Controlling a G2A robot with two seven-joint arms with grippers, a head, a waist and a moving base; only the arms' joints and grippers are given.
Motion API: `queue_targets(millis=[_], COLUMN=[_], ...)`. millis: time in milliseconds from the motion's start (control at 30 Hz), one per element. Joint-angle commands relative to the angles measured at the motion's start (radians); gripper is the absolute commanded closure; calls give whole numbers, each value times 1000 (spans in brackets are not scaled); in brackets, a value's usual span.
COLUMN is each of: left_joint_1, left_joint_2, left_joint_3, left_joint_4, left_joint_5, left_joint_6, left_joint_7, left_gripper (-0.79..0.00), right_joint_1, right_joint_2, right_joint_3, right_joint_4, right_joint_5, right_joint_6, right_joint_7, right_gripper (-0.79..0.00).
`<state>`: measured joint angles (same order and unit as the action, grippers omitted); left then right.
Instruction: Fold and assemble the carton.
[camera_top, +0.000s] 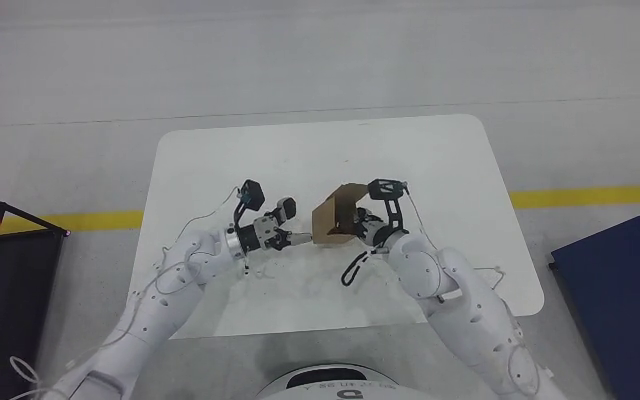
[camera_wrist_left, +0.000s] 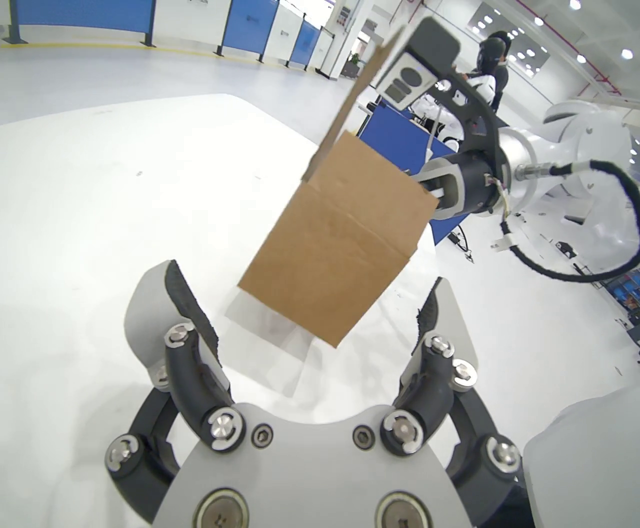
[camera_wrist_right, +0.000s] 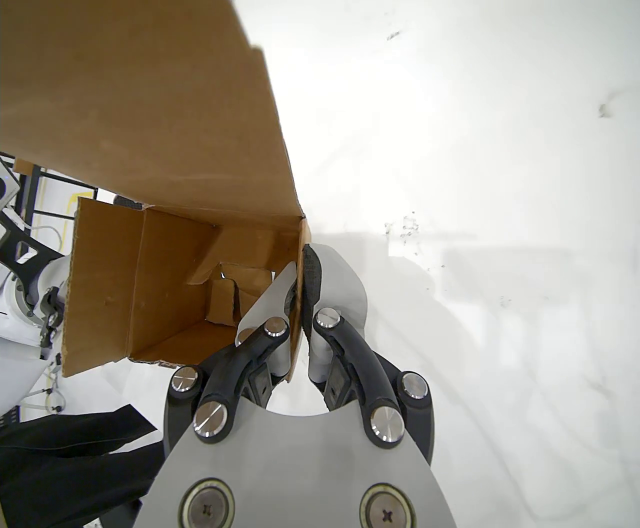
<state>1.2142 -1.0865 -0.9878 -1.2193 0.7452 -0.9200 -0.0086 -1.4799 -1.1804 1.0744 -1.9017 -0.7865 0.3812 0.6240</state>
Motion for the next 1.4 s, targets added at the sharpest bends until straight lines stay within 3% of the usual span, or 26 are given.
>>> queue_targets(millis=[0, 67, 100, 267, 433, 567, 700, 767, 867, 900, 933, 1267, 1367], left_joint_1=[6, 11, 12, 45, 106, 155, 182, 182, 167, 166, 166, 180, 180], left_joint_2=[6, 12, 16, 30, 42, 52, 61, 63, 62, 60, 60, 59, 58], left_joint_3=[-21, -47, -63, -138, -208, -248, -265, -257, -247, -246, -246, -226, -212], left_joint_4=[3, 8, 10, -40, -142, -239, -325, -366, -401, -407, -407, -414, -441], left_joint_5=[5, 26, 45, 140, 128, 91, 64, 61, 49, 32, 32, 55, 61], left_joint_6=[-1, 26, 65, 301, 443, 437, 392, 369, 377, 396, 396, 429, 451], left_joint_7=[-2, -10, -15, -26, -81, -156, -270, -330, -371, -363, -363, -407, -454], left_gripper=[-785, -785, -785, -785, -785, -785, -785, -785, -785, -785, -785, -785, -785], right_joint_1=[-9, -21, -27, -59, -129, -200, -254, -270, -275, -275, -274, -273, -252], right_joint_2=[4, 6, 7, 3, -6, -7, -7, -7, -7, -8, -9, -9, -9], right_joint_3=[4, 7, 10, 26, 82, 136, 174, 181, 188, 190, 191, 190, 172], right_joint_4=[-31, -56, -64, -71, -72, -41, 5, 32, 77, 91, 102, 104, 134], right_joint_5=[-46, -67, -73, -10, 211, 340, 415, 436, 467, 480, 497, 504, 538], right_joint_6=[26, 43, 48, 45, -63, -227, -433, -527, -654, -692, -733, -733, -788], right_joint_7=[31, 57, 64, 35, -138, -285, -423, -460, -503, -517, -534, -535, -470], right_gripper=[0, -12, -320, -394, -563, -600, -702, -646, -637, -668, -785, -785, -779])
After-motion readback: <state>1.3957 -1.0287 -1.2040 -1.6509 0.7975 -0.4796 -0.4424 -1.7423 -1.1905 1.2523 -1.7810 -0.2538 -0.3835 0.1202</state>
